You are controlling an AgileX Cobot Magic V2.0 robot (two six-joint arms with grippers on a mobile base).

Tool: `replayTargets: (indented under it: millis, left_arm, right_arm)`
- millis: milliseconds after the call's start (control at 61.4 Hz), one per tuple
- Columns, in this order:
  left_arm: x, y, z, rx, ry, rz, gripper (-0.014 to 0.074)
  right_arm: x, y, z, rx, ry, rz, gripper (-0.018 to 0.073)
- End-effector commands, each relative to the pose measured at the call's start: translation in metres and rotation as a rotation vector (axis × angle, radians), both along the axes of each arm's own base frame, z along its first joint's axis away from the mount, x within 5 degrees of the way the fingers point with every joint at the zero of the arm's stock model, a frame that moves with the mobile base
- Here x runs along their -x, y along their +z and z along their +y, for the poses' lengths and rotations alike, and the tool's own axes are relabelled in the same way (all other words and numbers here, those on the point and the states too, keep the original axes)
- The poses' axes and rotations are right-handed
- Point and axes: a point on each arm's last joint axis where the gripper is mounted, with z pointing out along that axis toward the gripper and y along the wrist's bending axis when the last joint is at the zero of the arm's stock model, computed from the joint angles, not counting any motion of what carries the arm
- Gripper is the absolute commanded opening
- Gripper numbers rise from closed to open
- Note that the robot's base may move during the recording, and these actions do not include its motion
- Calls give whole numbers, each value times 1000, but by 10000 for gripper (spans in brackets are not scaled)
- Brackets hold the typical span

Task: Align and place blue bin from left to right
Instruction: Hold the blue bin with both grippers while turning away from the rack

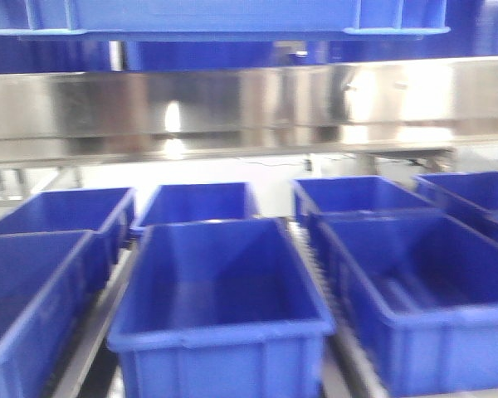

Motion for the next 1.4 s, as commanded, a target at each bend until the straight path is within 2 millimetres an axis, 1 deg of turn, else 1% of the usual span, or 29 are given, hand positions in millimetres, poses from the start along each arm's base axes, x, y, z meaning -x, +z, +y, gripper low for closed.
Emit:
replayTargets:
  millis: [0,1384]
  left_arm:
    - [12,27,-11,116,-64,-132,1]
    - [12,27,-11,116,-64,-132,1]
  right_arm:
    - [7,19,5,-64,28,-103,-79]
    - [7,19,5,-64,28,-103,-79]
